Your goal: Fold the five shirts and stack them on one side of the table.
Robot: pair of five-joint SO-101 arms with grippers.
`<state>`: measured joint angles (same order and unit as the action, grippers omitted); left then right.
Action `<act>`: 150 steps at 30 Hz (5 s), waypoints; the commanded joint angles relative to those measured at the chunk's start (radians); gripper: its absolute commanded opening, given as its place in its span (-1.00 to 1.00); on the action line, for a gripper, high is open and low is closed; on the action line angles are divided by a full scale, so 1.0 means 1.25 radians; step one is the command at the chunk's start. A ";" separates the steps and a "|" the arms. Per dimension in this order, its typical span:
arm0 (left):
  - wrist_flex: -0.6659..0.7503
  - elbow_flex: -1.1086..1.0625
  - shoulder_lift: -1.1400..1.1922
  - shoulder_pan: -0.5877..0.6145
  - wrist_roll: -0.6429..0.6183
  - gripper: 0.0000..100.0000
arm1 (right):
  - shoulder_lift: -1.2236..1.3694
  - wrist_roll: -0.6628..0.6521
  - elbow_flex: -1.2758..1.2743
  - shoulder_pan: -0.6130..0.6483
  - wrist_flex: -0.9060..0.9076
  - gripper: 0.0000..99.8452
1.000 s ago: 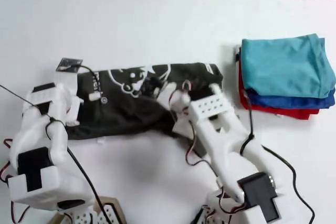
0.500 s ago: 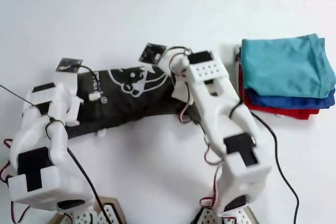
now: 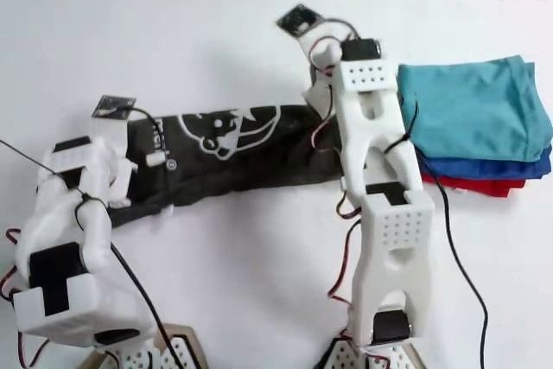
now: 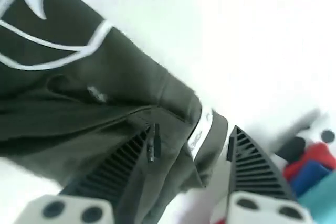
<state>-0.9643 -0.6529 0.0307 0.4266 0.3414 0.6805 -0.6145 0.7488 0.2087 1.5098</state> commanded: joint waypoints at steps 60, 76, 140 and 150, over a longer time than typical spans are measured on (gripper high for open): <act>0.017 -0.007 -0.015 -0.004 -0.005 -0.95 | -0.118 0.023 -0.217 0.159 -0.069 -0.96; 0.017 -0.008 -0.015 -0.004 -0.005 -0.95 | -0.220 0.023 -0.225 0.096 -0.068 -0.96; -0.264 0.492 0.276 0.055 -0.195 -0.53 | -1.173 -0.301 -1.394 -0.553 -0.256 -0.62; -0.458 0.835 0.501 0.054 -0.250 -0.54 | -1.283 -0.367 -1.478 -0.614 -0.256 -0.68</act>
<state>-1.4922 0.2647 0.6352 0.4864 0.0407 -0.8769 -1.0625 -1.0940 -0.5493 1.1953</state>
